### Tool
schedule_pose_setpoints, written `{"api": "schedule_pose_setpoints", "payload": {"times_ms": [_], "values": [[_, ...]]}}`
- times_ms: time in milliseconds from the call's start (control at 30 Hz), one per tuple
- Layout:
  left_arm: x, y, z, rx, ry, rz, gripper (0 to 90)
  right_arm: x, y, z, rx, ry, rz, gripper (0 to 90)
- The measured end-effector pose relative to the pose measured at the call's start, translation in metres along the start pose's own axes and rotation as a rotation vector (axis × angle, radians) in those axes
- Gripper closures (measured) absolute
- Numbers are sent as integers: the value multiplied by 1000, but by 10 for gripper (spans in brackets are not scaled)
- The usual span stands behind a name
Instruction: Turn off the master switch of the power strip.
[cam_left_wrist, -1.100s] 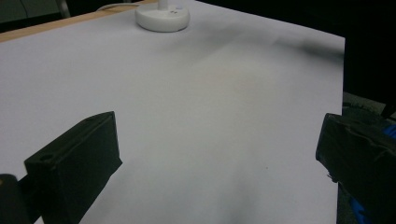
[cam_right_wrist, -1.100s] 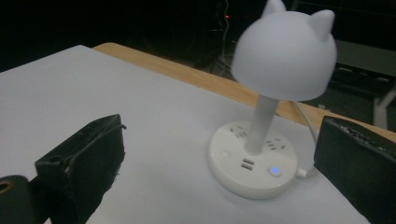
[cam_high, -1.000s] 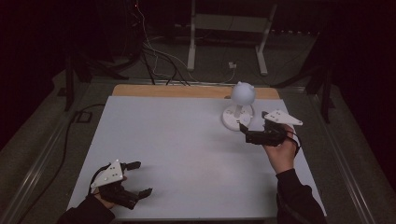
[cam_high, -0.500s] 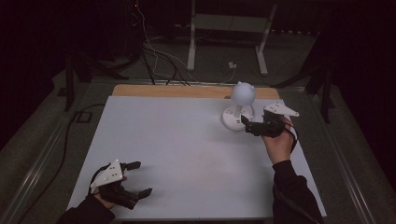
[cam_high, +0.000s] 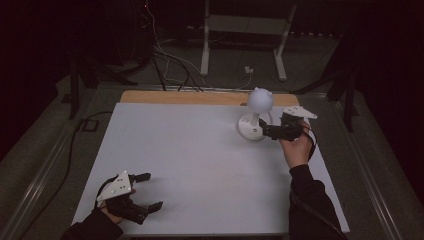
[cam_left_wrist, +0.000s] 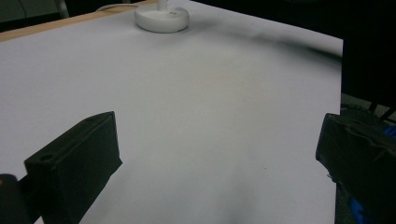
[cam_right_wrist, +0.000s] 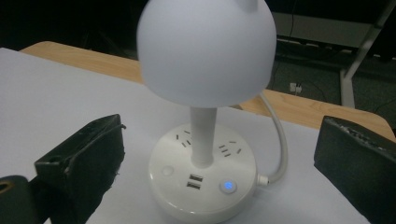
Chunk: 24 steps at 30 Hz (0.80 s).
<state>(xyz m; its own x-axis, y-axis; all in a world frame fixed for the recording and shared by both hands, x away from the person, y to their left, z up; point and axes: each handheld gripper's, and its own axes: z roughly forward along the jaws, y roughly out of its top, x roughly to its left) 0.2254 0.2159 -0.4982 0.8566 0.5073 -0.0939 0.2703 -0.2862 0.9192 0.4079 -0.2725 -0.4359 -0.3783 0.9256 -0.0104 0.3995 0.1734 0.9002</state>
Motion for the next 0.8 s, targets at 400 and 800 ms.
{"api": "schedule_pose_setpoints", "payload": {"times_ms": [400, 800], "values": [[0, 0, 0, 1, -1, 0, 3, -10, -11, 16, 27, -20, 24, 15], [0, 0, 0, 3, -2, 0, 3, -15, -23, 30, 50, -17, 62, 36]]}}
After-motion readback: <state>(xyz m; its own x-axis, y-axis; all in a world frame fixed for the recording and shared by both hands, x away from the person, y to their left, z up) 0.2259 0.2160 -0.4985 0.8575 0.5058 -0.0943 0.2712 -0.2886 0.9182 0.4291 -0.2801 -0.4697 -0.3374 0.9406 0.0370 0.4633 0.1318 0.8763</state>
